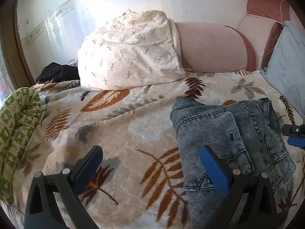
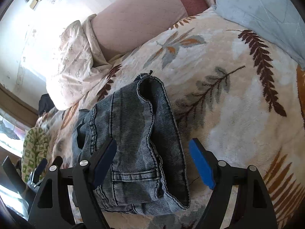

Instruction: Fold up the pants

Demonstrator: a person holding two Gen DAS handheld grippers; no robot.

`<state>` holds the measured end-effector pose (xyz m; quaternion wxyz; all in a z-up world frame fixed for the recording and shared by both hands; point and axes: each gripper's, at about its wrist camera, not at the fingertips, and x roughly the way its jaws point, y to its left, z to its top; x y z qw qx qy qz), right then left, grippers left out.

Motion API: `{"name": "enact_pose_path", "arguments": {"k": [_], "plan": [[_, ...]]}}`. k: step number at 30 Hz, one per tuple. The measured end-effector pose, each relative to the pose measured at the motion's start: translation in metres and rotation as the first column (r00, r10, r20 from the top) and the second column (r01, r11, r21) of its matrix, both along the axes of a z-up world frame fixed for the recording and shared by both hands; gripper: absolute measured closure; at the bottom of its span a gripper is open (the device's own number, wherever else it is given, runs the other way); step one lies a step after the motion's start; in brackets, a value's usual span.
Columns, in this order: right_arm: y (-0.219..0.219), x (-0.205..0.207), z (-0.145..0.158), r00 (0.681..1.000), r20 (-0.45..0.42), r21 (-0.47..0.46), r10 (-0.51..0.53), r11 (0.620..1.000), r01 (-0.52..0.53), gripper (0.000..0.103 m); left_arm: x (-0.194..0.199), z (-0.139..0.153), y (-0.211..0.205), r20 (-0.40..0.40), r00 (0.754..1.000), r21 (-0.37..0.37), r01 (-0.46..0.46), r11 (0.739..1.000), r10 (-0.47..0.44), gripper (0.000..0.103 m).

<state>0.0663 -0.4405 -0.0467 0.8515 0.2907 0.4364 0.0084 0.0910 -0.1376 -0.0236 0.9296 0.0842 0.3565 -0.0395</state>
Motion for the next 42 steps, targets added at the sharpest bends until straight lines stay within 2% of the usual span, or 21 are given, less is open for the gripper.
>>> {"name": "enact_pose_path", "arguments": {"k": [10, 35, 42], "plan": [[0.0, 0.002, -0.003, 1.0, -0.014, 0.001, -0.003, 1.0, 0.003, 0.024, 0.001, 0.0, -0.005, -0.013, 1.0, -0.026, 0.01, 1.0, -0.01, 0.0], [0.0, 0.006, -0.003, 1.0, -0.012, 0.023, 0.008, 1.0, -0.007, 0.024, 0.002, -0.003, -0.023, -0.056, 0.998, -0.028, 0.031, 0.999, -0.032, 0.0], [-0.003, 0.007, -0.002, 1.0, -0.013, 0.062, 0.018, 0.998, -0.017, 0.024, 0.013, -0.015, -0.017, -0.151, 0.988, -0.075, 0.003, 0.997, -0.014, 0.0]]}}
